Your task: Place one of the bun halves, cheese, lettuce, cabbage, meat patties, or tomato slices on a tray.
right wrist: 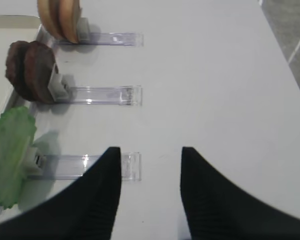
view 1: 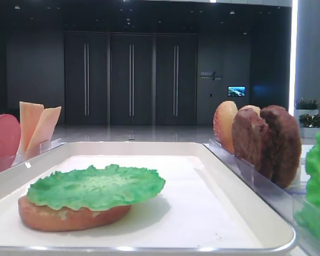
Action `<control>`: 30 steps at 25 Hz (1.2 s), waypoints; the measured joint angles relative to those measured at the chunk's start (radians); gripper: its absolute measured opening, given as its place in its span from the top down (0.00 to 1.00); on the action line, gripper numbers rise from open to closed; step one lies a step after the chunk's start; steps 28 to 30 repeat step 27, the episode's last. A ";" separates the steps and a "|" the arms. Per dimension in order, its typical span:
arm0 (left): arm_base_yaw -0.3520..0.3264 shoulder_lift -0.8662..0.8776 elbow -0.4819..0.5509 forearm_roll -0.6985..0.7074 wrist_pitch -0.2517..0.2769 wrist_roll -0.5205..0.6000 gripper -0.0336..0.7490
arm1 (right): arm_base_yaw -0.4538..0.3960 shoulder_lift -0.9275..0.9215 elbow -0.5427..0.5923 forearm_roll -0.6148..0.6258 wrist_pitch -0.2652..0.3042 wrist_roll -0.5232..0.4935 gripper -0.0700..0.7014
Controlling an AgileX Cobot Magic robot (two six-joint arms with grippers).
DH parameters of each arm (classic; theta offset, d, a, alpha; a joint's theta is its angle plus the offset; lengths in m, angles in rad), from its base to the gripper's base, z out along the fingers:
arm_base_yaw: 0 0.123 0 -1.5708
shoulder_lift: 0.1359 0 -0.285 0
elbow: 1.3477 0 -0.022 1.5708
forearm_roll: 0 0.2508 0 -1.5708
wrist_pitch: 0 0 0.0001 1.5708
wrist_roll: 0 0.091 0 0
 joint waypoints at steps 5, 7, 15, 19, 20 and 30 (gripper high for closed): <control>0.000 0.000 0.000 0.000 0.000 0.000 0.52 | 0.000 0.000 0.001 0.031 -0.006 -0.024 0.55; 0.000 0.000 0.000 0.000 0.000 0.000 0.52 | 0.000 0.000 0.001 0.034 -0.006 -0.024 0.56; 0.000 0.000 0.000 0.000 0.000 0.000 0.52 | 0.000 0.000 0.001 0.034 -0.007 -0.024 0.59; 0.000 0.000 0.000 0.000 0.000 0.000 0.52 | 0.000 0.000 0.001 0.036 -0.007 -0.024 0.59; 0.000 0.000 0.000 0.000 0.000 0.000 0.52 | 0.000 0.000 0.001 0.037 -0.007 -0.024 0.59; 0.000 0.000 0.000 0.000 0.000 0.000 0.52 | 0.000 0.000 0.001 0.037 -0.009 -0.024 0.59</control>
